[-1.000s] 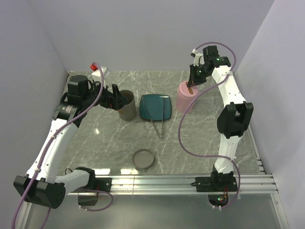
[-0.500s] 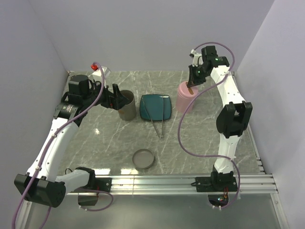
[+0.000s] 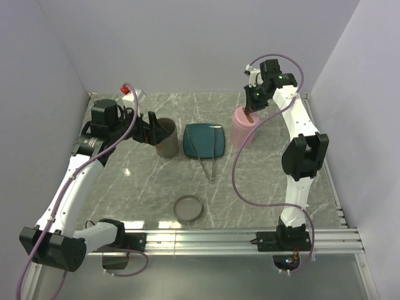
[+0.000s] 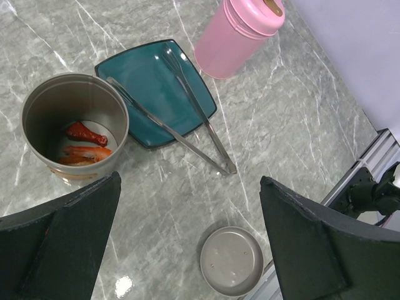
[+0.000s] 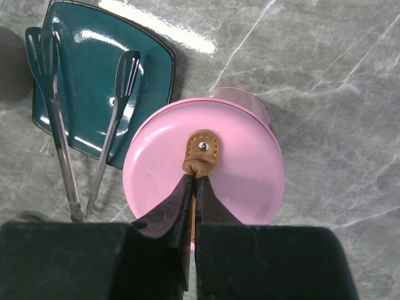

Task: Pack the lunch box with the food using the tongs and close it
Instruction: Close the box lid on the packing box.

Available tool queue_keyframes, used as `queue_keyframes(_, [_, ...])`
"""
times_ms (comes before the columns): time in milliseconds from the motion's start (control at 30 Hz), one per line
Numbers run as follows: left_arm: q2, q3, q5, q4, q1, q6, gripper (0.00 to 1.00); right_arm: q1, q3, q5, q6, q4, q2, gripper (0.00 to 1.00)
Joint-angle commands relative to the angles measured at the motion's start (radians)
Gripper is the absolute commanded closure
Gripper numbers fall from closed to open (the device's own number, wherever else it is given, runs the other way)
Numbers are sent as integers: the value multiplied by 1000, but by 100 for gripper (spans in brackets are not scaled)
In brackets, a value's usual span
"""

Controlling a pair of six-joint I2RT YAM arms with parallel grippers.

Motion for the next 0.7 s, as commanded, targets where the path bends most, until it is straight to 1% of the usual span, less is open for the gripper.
queue_keyframes(0, [-16, -4, 18, 34, 6, -11, 0, 13, 46, 3, -11, -20, -47, 100])
queue_keyframes(400, [-16, -13, 31, 40, 12, -19, 1, 13, 57, -55, -12, -17, -93, 100])
queue_keyframes(667, [-21, -21, 32, 43, 14, -22, 1, 14, 61, -46, -6, -23, -38, 100])
